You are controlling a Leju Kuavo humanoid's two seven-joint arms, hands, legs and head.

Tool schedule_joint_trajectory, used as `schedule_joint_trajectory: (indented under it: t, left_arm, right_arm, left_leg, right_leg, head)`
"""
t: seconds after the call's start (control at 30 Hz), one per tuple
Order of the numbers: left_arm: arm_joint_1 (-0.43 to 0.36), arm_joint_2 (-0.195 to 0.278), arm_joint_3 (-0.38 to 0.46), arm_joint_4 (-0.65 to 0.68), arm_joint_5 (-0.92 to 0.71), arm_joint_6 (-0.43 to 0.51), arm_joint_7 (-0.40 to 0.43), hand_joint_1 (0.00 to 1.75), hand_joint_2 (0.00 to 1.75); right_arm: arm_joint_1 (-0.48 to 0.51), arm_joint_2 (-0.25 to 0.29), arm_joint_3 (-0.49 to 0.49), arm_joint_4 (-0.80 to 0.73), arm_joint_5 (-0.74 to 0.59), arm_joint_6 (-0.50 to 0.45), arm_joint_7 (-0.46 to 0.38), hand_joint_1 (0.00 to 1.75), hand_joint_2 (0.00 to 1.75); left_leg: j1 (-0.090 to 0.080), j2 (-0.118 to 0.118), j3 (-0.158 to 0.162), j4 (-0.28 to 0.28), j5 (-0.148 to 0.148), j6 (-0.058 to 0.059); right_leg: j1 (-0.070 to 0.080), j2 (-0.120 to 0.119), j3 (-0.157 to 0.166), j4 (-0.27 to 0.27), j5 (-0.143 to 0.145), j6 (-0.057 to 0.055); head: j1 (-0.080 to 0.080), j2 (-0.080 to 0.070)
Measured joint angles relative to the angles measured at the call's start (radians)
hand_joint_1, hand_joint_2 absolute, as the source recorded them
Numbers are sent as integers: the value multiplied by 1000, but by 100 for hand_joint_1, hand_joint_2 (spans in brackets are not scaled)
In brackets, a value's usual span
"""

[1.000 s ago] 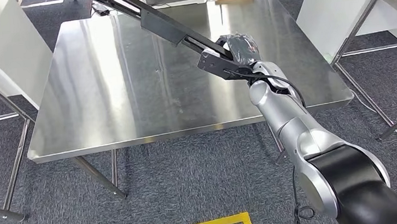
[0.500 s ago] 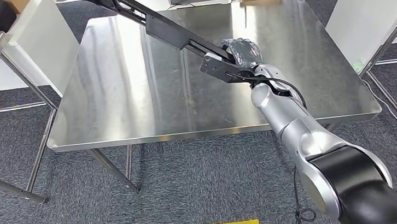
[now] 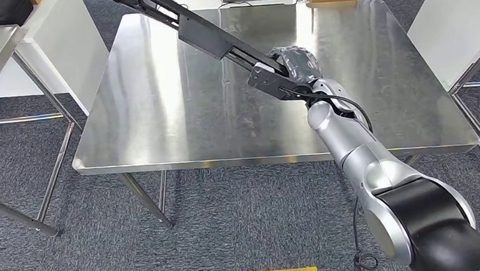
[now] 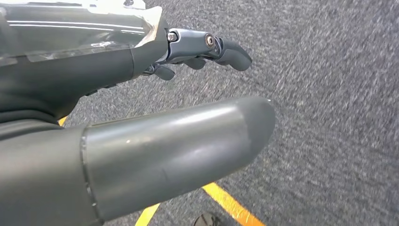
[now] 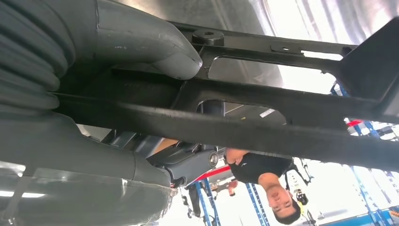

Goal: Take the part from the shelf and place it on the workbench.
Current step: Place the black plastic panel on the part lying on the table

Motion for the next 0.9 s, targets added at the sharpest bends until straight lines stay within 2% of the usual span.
schedule_joint_trajectory:
  t: [0.17, 0.33, 0.67, 0.77, 0.9]
  left_arm:
    - [0, 0, 0, 0, -6, -1, -3, 0, 0]
    - [0, 0, 0, 0, -6, -1, -3, 0, 0]
    - [0, 0, 0, 0, -6, 3, -4, 0, 0]
    - [0, 1, 0, 0, -5, 3, -6, 0, 0]
    - [1, 2, 0, 0, -5, 3, -8, 0, 0]
  right_arm:
    - [6, -19, -21, -25, -14, 0, -11, 175, 175]
    - [8, -29, -27, -34, -16, 0, -12, 175, 175]
    - [9, -33, -39, -38, -20, 1, -22, 175, 175]
    - [7, -33, -40, -38, -21, 1, -26, 175, 175]
    - [0, -34, -40, -38, -22, 0, -29, 175, 175]
  left_leg:
    - [-5, -3, -1, 0, 0, 11]
    - [-6, -3, -1, 0, 1, 14]
    - [-7, -3, -2, 2, 0, 17]
    - [-10, -3, -3, 4, -5, 25]
    - [-9, -5, 7, -12, -12, 49]
  right_leg:
    - [-3, -4, 3, -6, 4, 6]
    - [-5, -3, 3, -7, 6, 16]
    - [-6, -4, 2, -7, 7, 18]
    - [-12, -4, 3, -9, 6, 25]
    - [-17, -3, 12, 3, 9, 45]
  head:
    - [0, 0]
    - [0, 0]
    - [0, 0]
    - [0, 0]
    - [-1, 0]
